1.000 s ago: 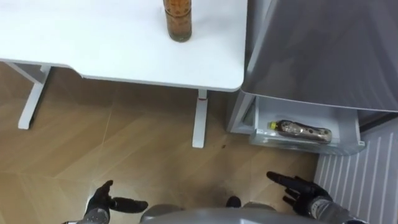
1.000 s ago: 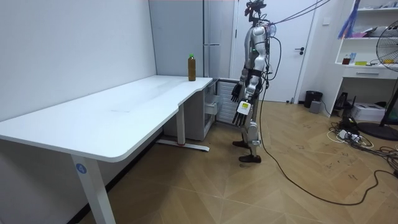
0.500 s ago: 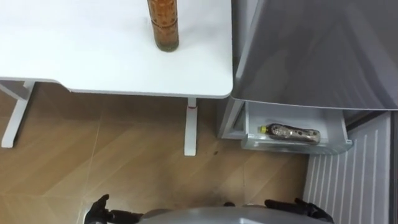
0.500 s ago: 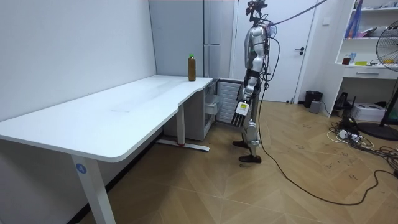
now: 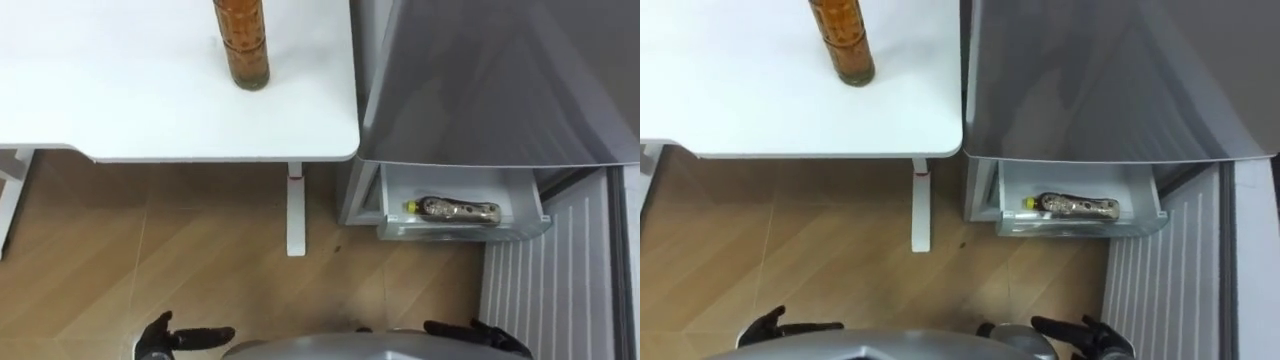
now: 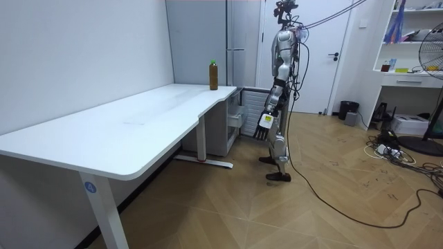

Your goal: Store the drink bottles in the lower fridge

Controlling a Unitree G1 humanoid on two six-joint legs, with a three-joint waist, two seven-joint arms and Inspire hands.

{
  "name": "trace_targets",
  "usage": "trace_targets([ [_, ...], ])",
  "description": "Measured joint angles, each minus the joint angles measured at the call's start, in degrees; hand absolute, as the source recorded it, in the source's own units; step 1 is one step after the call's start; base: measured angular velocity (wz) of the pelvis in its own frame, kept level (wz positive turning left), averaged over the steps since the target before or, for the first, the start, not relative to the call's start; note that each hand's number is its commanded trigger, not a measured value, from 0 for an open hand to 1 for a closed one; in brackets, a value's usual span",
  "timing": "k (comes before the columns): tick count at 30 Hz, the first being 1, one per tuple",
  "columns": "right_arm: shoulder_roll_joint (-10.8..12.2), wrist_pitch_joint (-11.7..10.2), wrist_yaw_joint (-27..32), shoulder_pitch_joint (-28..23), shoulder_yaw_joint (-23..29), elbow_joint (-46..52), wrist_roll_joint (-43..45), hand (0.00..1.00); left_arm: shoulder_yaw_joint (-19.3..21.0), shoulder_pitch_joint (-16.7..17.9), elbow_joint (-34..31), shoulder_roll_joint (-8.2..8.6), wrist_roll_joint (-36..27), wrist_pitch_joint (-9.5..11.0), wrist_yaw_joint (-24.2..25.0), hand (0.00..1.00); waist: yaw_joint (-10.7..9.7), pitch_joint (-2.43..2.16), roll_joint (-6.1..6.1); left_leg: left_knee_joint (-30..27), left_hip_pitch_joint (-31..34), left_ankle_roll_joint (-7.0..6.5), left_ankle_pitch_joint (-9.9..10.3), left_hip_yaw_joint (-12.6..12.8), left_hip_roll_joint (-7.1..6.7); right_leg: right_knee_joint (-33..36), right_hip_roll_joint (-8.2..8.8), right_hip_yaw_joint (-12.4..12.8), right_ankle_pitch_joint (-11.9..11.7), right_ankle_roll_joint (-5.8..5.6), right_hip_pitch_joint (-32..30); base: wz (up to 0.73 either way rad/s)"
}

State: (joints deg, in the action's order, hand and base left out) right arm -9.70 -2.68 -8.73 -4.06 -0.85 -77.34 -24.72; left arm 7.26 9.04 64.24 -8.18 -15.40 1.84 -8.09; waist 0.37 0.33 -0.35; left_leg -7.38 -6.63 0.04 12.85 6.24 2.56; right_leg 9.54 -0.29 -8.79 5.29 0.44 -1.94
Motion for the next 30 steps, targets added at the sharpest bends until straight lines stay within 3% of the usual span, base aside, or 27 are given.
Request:
trace_targets([
  [6,0.34,-0.55,1.28,-0.96,1.04,0.29,0.00,0.00,6.37,-0.97,-0.64,0.66,-6.96,1.30,-5.54,0.00,0.27,0.10,0.30,0.04,-1.05,-0.05,0.36,-0.02,0.14,0.04,-0.18,0.18,0.00,0.00,0.92,-0.01],
  [9,0.55,-0.97,1.82,-1.71,1.11,1.10,0.02,0.00,8.57,0.61,-5.88,0.95,-12.96,1.66,-10.14,0.00,0.54,0.04,0.36,0.03,-1.98,-0.01,0.79,0.02,0.28,0.17,-0.58,0.98,0.08,0.02,1.48,-0.12],
  [13,0.56,-0.93,1.77,-2.84,1.39,2.13,0.07,0.00,9.66,0.83,-12.82,0.69,-18.98,4.95,-16.28,0.00,1.51,-0.12,-0.05,0.03,-2.40,0.01,0.82,0.06,0.36,0.33,-0.84,1.65,0.04,0.10,1.58,-0.09],
  [23,0.71,-0.87,2.91,-4.93,2.24,4.15,1.74,0.00,10.58,1.31,-23.90,0.51,-20.59,8.06,-28.82,0.00,1.60,-0.25,-0.25,-0.15,-2.89,-0.04,1.29,-0.05,0.41,0.21,-0.99,1.62,0.05,0.10,2.12,-0.01],
  [26,0.70,-0.94,3.20,-4.86,2.22,4.47,2.60,0.00,10.41,1.38,-25.93,0.51,-20.41,10.15,-32.13,0.00,1.67,-0.32,-0.08,-0.08,-2.96,-0.07,1.31,-0.27,0.42,0.10,-1.02,1.67,0.05,0.10,2.21,0.00],
  [30,0.71,-1.01,3.87,-5.12,2.18,5.11,3.03,0.00,9.40,3.48,-31.16,0.42,-17.03,11.83,-36.24,0.00,1.66,-0.35,0.10,-0.07,-3.04,-0.07,1.31,-0.35,0.43,0.10,-1.03,1.60,0.04,0.10,2.28,0.00],
])
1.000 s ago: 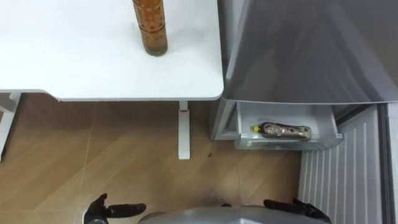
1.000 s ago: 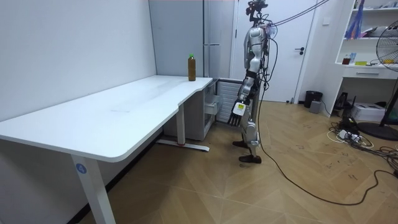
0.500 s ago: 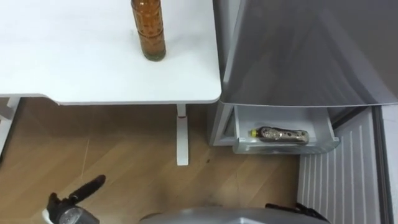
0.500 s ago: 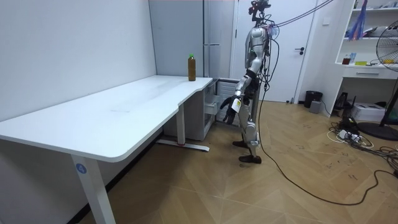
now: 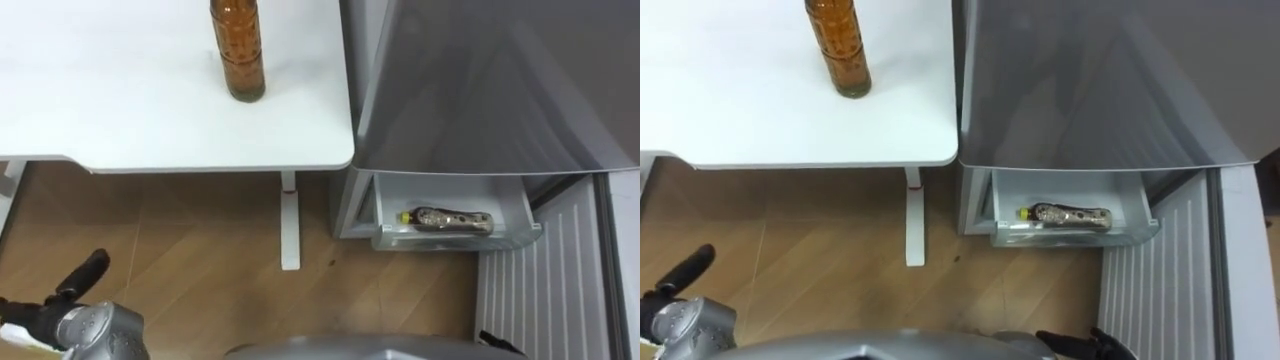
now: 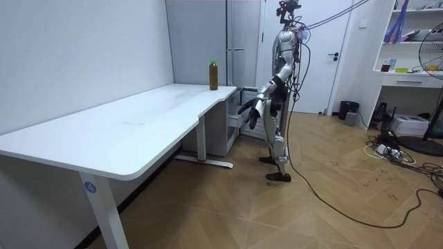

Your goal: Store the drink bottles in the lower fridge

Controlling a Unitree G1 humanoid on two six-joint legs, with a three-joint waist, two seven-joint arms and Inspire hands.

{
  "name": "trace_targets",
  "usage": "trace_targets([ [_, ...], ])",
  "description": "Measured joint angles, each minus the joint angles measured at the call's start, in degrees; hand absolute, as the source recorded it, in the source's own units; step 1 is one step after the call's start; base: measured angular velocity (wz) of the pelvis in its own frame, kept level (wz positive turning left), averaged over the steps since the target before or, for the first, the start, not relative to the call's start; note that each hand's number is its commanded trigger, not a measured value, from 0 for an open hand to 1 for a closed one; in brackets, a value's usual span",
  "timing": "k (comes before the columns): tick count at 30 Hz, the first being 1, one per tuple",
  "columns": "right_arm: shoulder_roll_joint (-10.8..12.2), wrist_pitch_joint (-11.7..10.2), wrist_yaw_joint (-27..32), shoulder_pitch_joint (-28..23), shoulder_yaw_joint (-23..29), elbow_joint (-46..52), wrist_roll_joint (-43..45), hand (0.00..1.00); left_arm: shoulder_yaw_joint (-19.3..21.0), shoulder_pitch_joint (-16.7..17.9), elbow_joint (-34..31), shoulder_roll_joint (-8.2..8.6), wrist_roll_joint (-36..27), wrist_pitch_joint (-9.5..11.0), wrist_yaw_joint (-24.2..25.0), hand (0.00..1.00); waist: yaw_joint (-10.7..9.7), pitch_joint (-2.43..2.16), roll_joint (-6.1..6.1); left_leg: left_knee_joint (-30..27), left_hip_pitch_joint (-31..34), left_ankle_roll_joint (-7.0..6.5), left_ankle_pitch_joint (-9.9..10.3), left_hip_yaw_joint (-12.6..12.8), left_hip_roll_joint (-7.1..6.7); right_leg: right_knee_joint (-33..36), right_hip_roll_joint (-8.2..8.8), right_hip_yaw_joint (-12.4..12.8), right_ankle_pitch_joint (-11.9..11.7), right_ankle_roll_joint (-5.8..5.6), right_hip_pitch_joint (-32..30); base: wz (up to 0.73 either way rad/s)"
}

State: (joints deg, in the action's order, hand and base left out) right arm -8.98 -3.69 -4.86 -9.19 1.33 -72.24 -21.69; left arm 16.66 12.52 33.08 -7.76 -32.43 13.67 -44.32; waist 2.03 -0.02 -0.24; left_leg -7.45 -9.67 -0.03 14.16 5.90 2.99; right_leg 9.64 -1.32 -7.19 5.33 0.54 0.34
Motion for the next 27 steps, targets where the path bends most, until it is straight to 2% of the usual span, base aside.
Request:
trace_targets([
  [5,-0.03,0.01,0.30,0.14,0.00,0.41,0.59,0.00,-0.06,0.99,-5.80,-0.21,8.01,0.57,-3.57,0.00,-0.08,0.03,0.18,-0.01,0.09,0.00,0.00,-0.16,0.00,0.08,0.12,-0.42,0.00,0.00,0.04,0.03],
  [7,-0.25,0.02,0.09,0.17,0.04,0.73,2.09,0.00,-0.15,0.73,-7.78,-0.87,12.08,0.75,-4.23,0.00,-0.47,0.00,0.37,-0.03,0.11,0.00,0.00,-0.66,-0.04,0.09,0.15,-0.59,0.00,0.00,0.14,0.02],
  [12,-0.25,0.01,-0.46,0.17,0.03,1.02,2.42,0.00,-1.59,0.79,-14.18,-0.99,15.41,0.93,-4.19,0.00,-0.85,0.02,0.32,-0.23,0.07,-0.01,-0.01,-1.64,-0.11,-0.02,0.21,-0.79,0.04,0.02,0.44,0.04],
  [17,-0.26,0.00,-1.13,0.16,-0.03,1.15,2.35,0.00,-4.64,1.01,-20.26,-1.17,17.42,0.93,-3.37,0.00,-1.01,0.06,0.27,-0.24,0.08,-0.01,-0.01,-2.11,-0.15,-0.76,0.17,-0.81,-0.01,0.02,0.82,0.01],
  [20,-0.35,-0.03,-1.64,0.42,0.06,1.23,3.48,0.00,-6.09,0.92,-22.41,-2.37,21.27,0.92,-1.35,0.00,-1.79,0.10,0.33,-0.27,0.09,-0.01,-0.01,-2.28,-0.14,-0.74,0.18,-0.80,0.00,0.01,0.85,0.00],
  [23,-0.39,-0.07,-2.50,0.87,1.03,0.96,4.84,0.00,-6.36,0.89,-26.29,-2.41,25.69,0.83,2.15,0.00,-2.17,0.16,0.35,-0.19,0.12,-0.01,-0.01,-2.91,-0.20,-0.87,0.17,-0.84,0.00,0.00,0.80,0.00],
  [27,-0.54,-0.20,-2.87,1.88,2.35,0.64,7.42,0.00,-6.95,0.52,-31.82,-2.41,28.68,0.08,6.37,0.00,-3.61,0.70,1.20,-0.12,0.14,-0.02,-0.01,-2.93,-0.19,-0.99,0.11,-0.70,0.00,0.00,0.81,0.00],
])
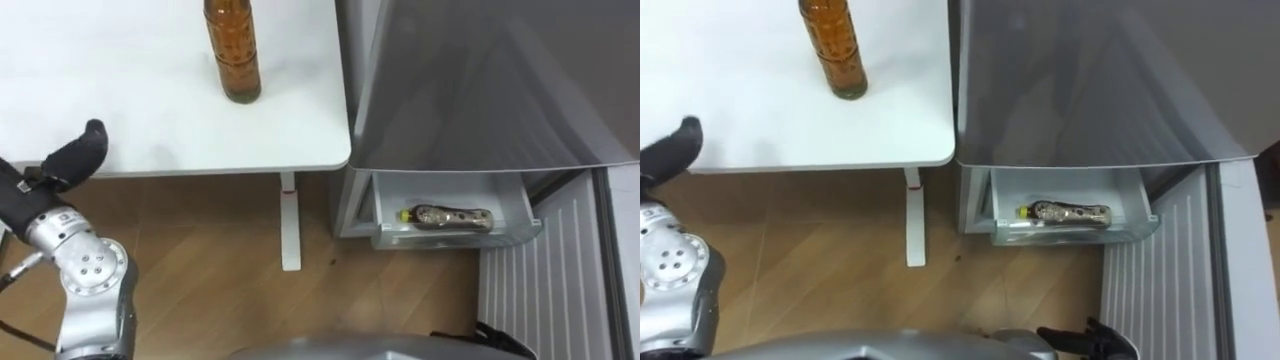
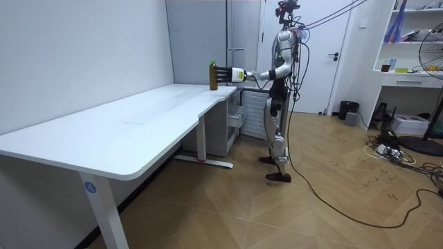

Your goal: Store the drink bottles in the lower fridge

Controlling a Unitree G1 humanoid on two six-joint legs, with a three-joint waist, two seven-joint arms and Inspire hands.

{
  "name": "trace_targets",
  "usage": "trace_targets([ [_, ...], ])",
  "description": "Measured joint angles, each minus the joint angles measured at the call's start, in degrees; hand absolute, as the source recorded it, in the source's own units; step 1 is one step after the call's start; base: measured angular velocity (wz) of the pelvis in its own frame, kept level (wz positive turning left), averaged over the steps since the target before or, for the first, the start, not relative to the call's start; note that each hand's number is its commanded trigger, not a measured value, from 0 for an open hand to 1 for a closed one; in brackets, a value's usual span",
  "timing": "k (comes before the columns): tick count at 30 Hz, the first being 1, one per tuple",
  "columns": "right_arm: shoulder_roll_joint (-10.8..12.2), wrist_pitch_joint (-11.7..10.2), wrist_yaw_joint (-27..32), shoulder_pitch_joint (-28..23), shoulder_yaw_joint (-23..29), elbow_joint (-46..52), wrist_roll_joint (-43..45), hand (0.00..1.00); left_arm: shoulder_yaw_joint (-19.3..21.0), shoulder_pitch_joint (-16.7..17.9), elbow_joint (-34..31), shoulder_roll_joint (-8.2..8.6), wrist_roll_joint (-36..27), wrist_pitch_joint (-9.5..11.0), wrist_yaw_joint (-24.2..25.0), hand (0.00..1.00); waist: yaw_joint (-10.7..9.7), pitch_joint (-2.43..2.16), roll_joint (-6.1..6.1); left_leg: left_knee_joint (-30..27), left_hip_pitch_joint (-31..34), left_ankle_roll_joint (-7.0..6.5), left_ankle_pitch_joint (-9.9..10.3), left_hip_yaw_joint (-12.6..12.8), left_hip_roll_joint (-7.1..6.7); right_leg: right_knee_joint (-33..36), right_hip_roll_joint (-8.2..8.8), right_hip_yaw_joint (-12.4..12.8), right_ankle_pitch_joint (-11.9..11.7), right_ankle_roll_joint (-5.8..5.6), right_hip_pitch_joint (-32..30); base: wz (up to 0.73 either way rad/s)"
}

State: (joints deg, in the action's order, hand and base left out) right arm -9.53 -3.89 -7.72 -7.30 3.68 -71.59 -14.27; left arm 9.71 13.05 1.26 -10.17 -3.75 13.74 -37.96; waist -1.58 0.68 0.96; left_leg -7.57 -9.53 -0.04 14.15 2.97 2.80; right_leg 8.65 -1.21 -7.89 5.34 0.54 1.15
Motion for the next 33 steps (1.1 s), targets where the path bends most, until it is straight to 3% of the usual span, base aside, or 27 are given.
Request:
trace_targets([
  [2,-0.37,-0.35,-0.15,0.45,0.00,-0.49,0.42,0.00,-0.71,-1.18,-1.94,0.01,0.53,-0.12,2.08,0.00,-0.13,0.23,0.36,0.02,0.01,0.00,0.00,0.06,0.02,0.01,-0.02,0.06,0.01,0.00,-0.04,0.00],
  [6,-0.83,-0.40,-1.21,0.65,0.41,-1.04,0.80,0.00,-1.33,-3.30,-4.41,0.00,2.24,-0.21,6.97,0.00,-0.86,0.17,0.50,-0.05,-0.03,0.00,-0.01,0.18,0.04,0.01,-0.07,0.14,0.02,0.01,-0.06,-0.01],
  [13,-0.78,-0.26,-2.83,0.91,0.58,-1.42,1.40,0.00,-5.04,-3.69,-4.06,-0.04,2.02,-4.56,15.67,0.00,-1.85,0.03,-0.07,-0.29,-0.12,0.00,-0.03,0.16,-0.06,0.00,0.01,0.09,0.03,0.00,0.06,-0.02],
  [20,-0.82,-0.30,-3.73,1.15,1.32,-1.68,1.58,0.00,-5.30,-4.53,-3.85,-0.04,-3.09,-5.13,21.08,0.00,-2.86,0.13,0.10,-0.28,-0.57,0.00,-0.03,1.72,-0.01,0.11,-0.25,1.62,0.02,-0.02,-0.04,-0.08],
  [23,-0.80,-0.24,-3.67,1.00,1.69,-1.96,1.61,0.00,-5.31,-6.54,-1.78,-0.04,-5.74,-5.35,23.35,0.00,-3.04,0.22,0.16,-0.26,-0.57,0.00,-0.03,1.74,-0.01,0.06,-0.37,2.05,-0.01,-0.03,-0.18,-0.04],
  [25,-0.79,-0.18,-3.51,1.06,1.80,-2.05,1.89,0.00,-5.30,-9.19,0.53,-0.06,-6.26,-6.73,24.75,0.00,-3.02,0.22,0.18,-0.25,-0.59,0.00,-0.03,1.70,-0.01,0.07,-0.41,2.18,-0.04,-0.04,-0.21,0.00],
  [30,-0.79,0.24,-2.82,0.90,2.30,-2.22,3.06,0.00,-5.30,-11.57,5.65,-0.14,-8.03,-7.90,27.42,0.00,-3.47,0.11,0.54,-0.26,-1.12,0.00,-0.03,1.72,0.02,0.24,-0.62,3.10,-0.07,0.00,-0.03,-0.10],
  [33,-0.76,0.44,-2.79,0.73,2.66,-2.19,3.36,0.00,-5.23,-13.01,8.87,-0.42,-9.72,-10.14,27.83,0.00,-4.30,0.05,0.78,-0.25,-1.10,0.00,-0.03,1.77,0.06,0.23,-0.69,3.22,-0.07,0.00,-0.07,0.00],
])
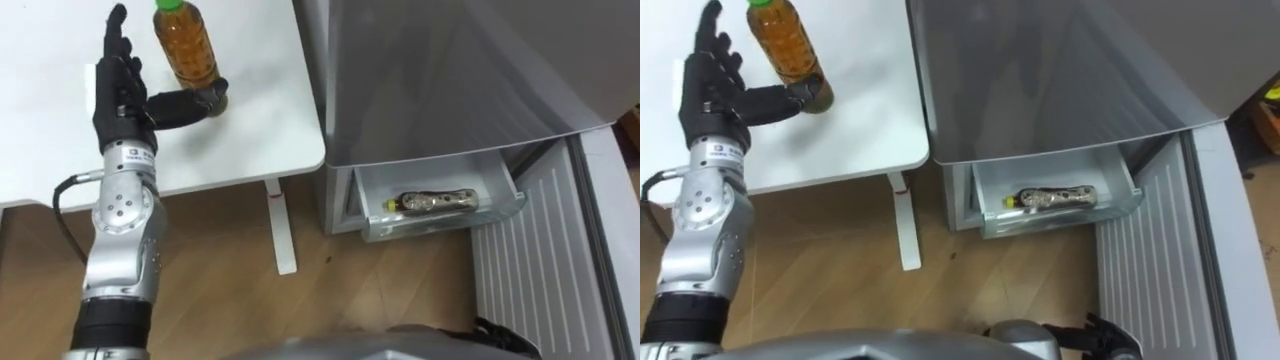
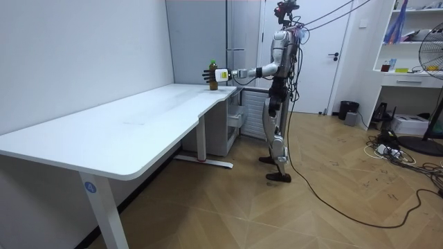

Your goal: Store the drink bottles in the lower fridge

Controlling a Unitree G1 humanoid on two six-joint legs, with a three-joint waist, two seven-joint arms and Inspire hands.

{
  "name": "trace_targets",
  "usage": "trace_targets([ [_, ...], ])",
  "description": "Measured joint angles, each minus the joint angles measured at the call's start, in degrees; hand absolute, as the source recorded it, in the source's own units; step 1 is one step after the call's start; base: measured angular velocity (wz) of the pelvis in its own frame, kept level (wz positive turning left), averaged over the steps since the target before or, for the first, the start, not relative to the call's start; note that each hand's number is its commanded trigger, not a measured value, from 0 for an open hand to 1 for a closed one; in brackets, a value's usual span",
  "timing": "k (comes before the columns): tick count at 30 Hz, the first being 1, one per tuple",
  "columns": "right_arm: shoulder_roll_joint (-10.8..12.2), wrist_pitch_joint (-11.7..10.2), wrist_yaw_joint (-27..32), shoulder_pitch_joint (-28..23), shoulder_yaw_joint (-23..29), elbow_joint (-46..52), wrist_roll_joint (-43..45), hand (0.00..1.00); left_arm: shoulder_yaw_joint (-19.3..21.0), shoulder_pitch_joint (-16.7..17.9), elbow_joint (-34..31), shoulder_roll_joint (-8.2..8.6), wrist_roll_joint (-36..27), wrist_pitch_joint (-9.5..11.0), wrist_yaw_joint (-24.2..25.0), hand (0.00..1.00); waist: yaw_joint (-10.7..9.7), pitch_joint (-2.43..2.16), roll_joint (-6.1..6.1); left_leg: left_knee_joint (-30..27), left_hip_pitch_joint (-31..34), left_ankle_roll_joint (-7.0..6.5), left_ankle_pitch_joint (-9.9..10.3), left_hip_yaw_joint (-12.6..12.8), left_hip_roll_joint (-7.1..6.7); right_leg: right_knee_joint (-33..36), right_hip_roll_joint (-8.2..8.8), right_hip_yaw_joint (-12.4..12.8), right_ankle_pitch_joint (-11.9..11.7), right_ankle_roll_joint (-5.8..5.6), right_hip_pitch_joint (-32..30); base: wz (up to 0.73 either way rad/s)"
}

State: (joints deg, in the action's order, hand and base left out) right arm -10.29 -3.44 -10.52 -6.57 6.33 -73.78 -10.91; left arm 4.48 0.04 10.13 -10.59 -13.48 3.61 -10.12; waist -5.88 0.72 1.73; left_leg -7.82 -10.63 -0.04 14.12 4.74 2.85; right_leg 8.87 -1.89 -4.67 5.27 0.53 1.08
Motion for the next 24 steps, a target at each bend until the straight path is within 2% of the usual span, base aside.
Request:
trace_targets([
  [5,-0.23,0.91,0.01,-0.65,0.74,0.38,-0.02,0.00,0.18,-1.70,2.22,-1.44,-4.80,-1.38,0.93,0.00,-0.32,-0.13,0.84,-0.06,-0.11,0.00,0.00,0.74,0.07,0.10,-0.12,0.30,-0.05,0.07,-0.13,-0.05],
  [11,-0.46,3.14,1.04,-1.15,1.84,0.26,0.05,0.00,4.42,-6.59,5.87,-3.14,-8.04,-2.46,0.23,0.00,-0.30,-0.16,1.42,-0.04,-0.40,0.01,0.01,1.73,0.19,0.83,-0.16,0.13,-0.01,0.22,-0.32,-0.03],
  [13,-0.48,3.93,1.24,-1.38,2.46,0.19,1.42,0.00,4.99,-8.30,8.07,-4.20,-8.93,-3.51,0.04,0.00,-0.51,-0.10,1.59,-0.04,-0.39,0.01,0.01,1.99,0.18,0.92,-0.15,0.18,-0.01,0.22,-0.37,0.00],
  [17,-0.75,4.74,1.60,-1.15,2.42,0.07,5.27,0.00,6.27,-10.57,10.20,-4.53,-9.05,-4.23,0.09,0.00,-0.49,-0.05,1.80,-0.02,-0.32,0.01,0.01,3.03,0.16,1.35,-0.27,1.31,-0.04,0.21,-0.92,-0.06],
  [20,-0.84,4.81,1.57,-1.20,2.50,0.24,8.69,0.00,6.65,-11.78,10.18,-5.51,-11.25,-4.75,0.43,0.00,-0.79,-0.03,1.94,-0.02,-0.32,0.01,0.01,3.07,0.09,1.85,-0.27,1.57,-0.04,0.21,-1.32,-0.04],
  [22,-0.85,5.18,1.51,-1.26,2.97,0.22,9.85,0.00,6.98,-12.78,10.18,-6.65,-13.77,-5.34,0.47,0.00,-1.65,-0.10,2.05,-0.02,-0.30,0.01,0.01,3.07,0.08,2.01,-0.28,1.63,-0.04,0.22,-1.43,0.00],
  [24,-0.88,5.84,1.46,-1.33,3.62,0.23,10.83,0.00,7.90,-13.54,10.18,-6.79,-15.25,-5.69,0.48,0.00,-1.79,-0.27,2.31,-0.02,-0.27,0.01,0.01,3.07,0.02,2.38,-0.31,1.98,-0.03,0.23,-1.78,-0.11],
])
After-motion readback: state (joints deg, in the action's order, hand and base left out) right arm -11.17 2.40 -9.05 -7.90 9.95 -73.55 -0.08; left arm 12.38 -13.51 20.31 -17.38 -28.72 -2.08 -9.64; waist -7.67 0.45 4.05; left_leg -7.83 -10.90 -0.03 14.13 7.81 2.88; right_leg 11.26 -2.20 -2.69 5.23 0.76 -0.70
